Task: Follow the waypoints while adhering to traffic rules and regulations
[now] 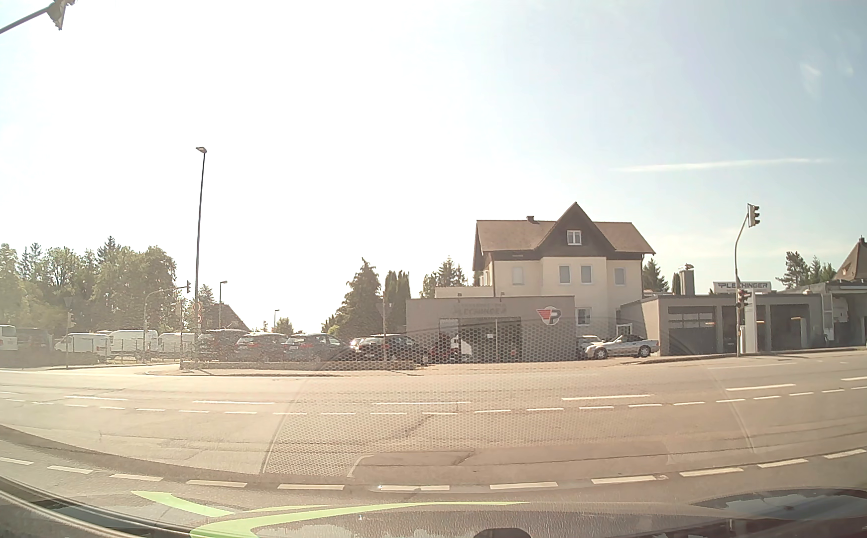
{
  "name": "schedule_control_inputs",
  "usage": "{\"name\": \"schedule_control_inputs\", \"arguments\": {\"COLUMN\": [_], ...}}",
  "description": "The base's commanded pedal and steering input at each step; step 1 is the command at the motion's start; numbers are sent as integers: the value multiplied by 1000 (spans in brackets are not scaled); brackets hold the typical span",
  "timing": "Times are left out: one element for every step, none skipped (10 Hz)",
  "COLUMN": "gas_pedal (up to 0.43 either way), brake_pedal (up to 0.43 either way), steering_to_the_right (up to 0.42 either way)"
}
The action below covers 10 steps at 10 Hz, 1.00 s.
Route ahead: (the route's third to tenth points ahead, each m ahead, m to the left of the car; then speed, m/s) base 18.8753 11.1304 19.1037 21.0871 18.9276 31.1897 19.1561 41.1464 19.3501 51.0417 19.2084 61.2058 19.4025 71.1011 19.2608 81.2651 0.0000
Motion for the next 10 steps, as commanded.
{"name": "schedule_control_inputs", "arguments": {"gas_pedal": [0, 0, 0, 0, 0, 0, 0, 0, 0, 0], "brake_pedal": [354, 354, 354, 354, 354, 354, 354, 354, 354, 354], "steering_to_the_right": [-2, -2, -2, -2, -2, -2, -2, -2, -2, -2]}}
